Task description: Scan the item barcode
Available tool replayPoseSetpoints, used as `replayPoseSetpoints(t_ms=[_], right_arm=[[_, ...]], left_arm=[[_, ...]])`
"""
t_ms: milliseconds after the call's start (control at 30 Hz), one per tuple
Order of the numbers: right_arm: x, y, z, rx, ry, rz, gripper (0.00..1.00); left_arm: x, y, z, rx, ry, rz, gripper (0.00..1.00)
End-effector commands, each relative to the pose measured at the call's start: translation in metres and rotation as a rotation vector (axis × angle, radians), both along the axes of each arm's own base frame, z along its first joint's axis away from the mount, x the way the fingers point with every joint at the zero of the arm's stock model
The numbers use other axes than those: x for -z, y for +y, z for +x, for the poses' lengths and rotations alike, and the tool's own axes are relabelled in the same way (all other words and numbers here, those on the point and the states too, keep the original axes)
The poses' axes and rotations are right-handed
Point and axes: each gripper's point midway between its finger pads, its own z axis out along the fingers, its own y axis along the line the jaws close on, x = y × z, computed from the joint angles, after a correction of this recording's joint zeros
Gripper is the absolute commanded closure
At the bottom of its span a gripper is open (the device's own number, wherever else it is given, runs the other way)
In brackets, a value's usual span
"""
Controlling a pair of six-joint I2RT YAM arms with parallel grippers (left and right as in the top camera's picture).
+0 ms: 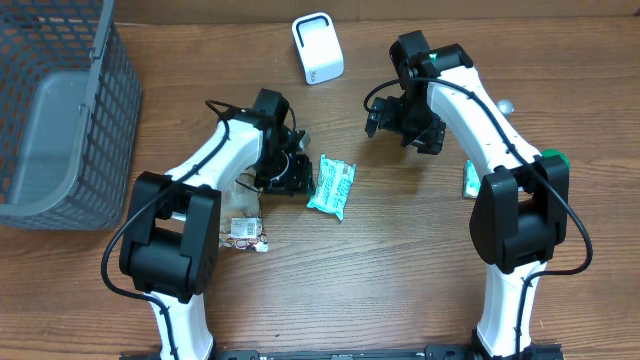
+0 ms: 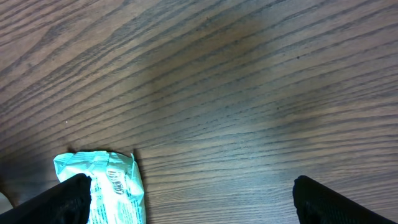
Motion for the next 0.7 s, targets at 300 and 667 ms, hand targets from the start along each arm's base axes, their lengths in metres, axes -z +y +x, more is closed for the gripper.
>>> replayPoseSetpoints(t_ms=[300,667], right_arm=[[-0.008,-0.002,0.002,0.004,-0.023,-0.003,0.0],[-0.008,-0.002,0.002,0.004,-0.023,-0.003,0.0]], left_arm=[[-0.025,-0.042,-0.006,0.087,0.021,-0.217,0.39],[0.007,-0.024,-0.008,0.023,0.012,0.018,0.49]])
